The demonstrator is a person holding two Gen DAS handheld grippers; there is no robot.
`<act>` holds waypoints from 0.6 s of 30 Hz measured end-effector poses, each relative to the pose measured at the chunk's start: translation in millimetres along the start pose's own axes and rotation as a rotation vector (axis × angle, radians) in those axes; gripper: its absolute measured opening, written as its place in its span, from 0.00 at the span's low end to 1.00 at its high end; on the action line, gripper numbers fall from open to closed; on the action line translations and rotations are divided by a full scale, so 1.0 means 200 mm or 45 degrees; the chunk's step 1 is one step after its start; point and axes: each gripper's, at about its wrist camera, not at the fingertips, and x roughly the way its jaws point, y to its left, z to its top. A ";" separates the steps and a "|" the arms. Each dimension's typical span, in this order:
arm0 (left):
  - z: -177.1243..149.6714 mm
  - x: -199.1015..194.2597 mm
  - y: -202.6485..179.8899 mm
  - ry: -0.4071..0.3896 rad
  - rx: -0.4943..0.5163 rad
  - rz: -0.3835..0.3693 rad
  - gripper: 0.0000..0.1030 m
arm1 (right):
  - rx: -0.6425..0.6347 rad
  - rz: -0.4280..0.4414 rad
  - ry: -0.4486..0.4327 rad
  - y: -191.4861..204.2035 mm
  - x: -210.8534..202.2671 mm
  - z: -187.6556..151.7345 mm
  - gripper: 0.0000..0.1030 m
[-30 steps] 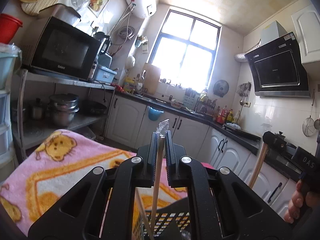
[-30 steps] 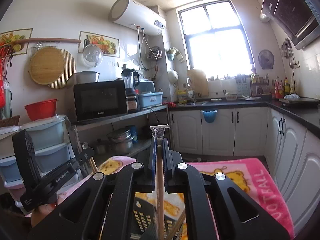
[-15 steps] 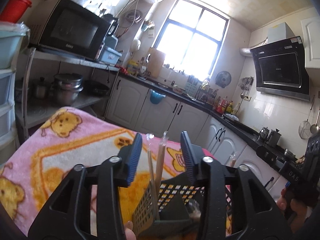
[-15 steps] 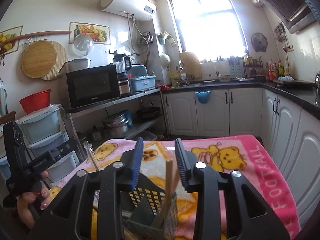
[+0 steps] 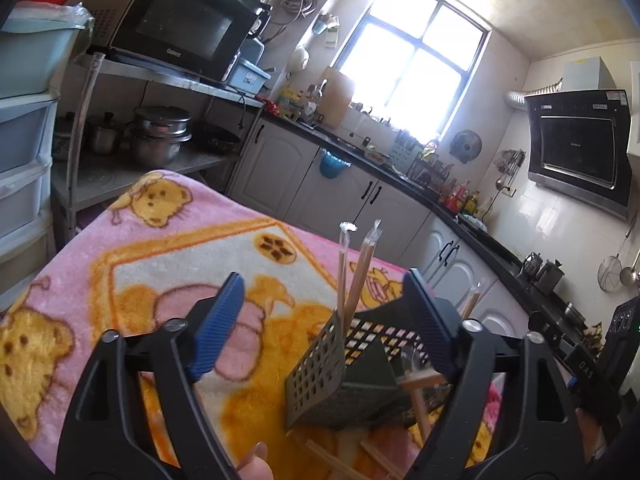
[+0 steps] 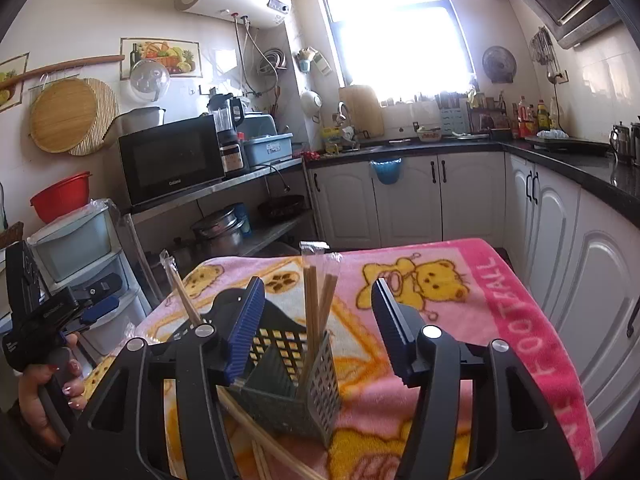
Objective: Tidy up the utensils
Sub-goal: 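Move both open tools back down to the scattered chopsticks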
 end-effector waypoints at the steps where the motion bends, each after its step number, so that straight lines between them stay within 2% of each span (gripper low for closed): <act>1: -0.01 -0.01 0.01 0.009 -0.003 0.003 0.77 | 0.002 0.001 0.003 0.00 -0.01 -0.01 0.54; 8: -0.07 -0.04 0.02 0.063 -0.004 0.009 0.89 | -0.003 0.006 0.032 0.02 -0.07 -0.05 0.57; 18: -0.12 -0.07 0.05 0.117 -0.029 0.027 0.90 | -0.020 0.028 0.088 0.06 -0.11 -0.11 0.57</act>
